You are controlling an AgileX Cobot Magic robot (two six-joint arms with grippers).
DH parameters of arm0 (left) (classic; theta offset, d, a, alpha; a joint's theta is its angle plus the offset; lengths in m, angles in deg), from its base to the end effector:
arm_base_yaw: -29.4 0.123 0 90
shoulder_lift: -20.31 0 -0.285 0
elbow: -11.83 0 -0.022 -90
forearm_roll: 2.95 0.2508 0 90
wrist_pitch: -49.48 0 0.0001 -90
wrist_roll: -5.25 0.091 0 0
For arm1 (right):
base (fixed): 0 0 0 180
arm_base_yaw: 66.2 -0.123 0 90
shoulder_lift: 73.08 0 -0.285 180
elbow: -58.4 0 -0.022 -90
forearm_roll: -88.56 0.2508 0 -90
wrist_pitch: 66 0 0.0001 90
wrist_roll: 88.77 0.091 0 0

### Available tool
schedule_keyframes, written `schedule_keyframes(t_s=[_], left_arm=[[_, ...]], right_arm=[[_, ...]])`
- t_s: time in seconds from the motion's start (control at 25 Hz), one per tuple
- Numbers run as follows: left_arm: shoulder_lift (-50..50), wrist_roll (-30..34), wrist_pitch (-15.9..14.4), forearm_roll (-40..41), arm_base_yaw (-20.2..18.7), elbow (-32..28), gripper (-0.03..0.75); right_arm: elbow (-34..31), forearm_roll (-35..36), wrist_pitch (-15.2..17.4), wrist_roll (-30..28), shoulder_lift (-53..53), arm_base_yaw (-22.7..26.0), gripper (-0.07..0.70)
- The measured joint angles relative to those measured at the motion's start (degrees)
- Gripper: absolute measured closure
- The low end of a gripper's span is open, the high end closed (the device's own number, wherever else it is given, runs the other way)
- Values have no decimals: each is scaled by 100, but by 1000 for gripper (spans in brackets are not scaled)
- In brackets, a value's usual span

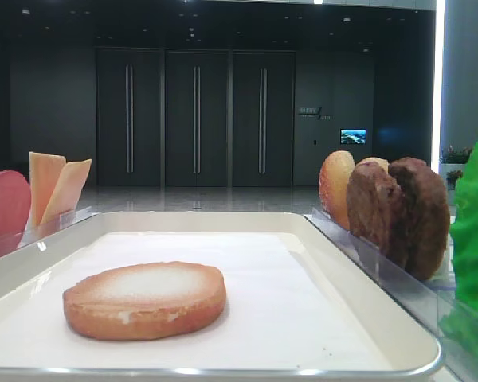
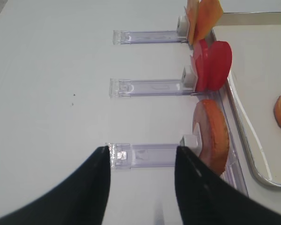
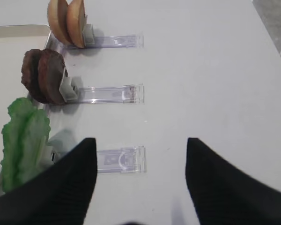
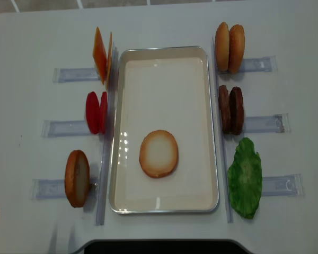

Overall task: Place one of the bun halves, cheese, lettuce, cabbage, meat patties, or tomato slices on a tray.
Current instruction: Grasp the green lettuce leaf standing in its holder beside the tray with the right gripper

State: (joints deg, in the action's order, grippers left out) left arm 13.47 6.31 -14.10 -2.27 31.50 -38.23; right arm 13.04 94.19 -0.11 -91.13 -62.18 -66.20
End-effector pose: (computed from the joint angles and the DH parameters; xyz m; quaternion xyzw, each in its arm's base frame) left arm -0.0065 0.0007 0.2661 -0.0082 0.8681 0.0196 0.4960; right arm -0.0068 0.0082 0.2863 -0.0221 0.8739 0.0390 0.4840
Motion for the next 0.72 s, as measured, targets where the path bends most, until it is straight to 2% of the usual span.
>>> schedule_keyframes(t_s=[0.12,0.24,0.4,0.6,0.72], left_arm=[[0,0,0,0,0,0,370],[0,0,0,-5,0,0,370],[0,0,0,-5,0,0,370],[0,0,0,-5,0,0,370],[0,0,0,-5,0,0,370]], right_arm=[[550,0,105,162,891,0,231],[1257,0,343,281,1955,0,231],[2094,14,377,429,3368,0,231],[2395,474,377,470,4541,0,231],[2399,607,377,475,4807,0,241]])
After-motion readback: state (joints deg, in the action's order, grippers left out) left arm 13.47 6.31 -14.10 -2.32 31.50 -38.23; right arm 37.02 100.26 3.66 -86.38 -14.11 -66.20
